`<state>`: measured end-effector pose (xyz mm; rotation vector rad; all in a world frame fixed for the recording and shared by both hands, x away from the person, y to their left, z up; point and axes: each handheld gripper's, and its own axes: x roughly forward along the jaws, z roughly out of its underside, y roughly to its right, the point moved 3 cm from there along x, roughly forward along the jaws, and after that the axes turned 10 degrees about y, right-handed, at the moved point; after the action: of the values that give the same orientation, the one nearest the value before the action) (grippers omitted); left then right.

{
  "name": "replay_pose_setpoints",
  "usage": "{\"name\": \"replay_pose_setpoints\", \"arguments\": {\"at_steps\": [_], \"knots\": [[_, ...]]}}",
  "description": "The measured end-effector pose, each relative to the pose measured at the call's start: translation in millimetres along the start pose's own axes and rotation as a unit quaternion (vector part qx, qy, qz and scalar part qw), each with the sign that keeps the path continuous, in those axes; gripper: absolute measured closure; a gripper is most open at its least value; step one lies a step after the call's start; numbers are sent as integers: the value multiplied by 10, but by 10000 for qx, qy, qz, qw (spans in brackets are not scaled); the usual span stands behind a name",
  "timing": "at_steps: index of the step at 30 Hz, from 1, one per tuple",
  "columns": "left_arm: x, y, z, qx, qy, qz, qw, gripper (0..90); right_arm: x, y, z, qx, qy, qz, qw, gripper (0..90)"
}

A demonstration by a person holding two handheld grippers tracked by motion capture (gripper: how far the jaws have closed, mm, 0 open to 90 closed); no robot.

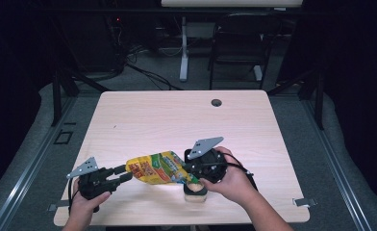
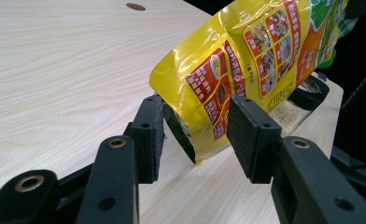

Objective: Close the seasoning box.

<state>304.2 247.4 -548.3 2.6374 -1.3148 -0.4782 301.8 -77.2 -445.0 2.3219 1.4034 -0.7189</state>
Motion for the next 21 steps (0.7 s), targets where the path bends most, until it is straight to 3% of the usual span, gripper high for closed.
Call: {"name": "replay_pose_setpoints", "arguments": {"at_steps": [6, 13, 14, 21], "knots": [[25, -19, 61, 15, -239, 79, 9997, 571, 37, -35, -17, -46, 2, -30, 10000, 900], [36, -45, 98, -21, -167, -60, 9998, 571, 90, -53, -19, -69, -24, -43, 10000, 900], [23, -52, 95, -25, -265, 46, 9996, 571, 95, -57, -20, -78, -33, -39, 10000, 900], [15, -87, 108, -54, -272, 0, 9996, 571, 97, -51, -23, -112, -58, -25, 9999, 900]]}}
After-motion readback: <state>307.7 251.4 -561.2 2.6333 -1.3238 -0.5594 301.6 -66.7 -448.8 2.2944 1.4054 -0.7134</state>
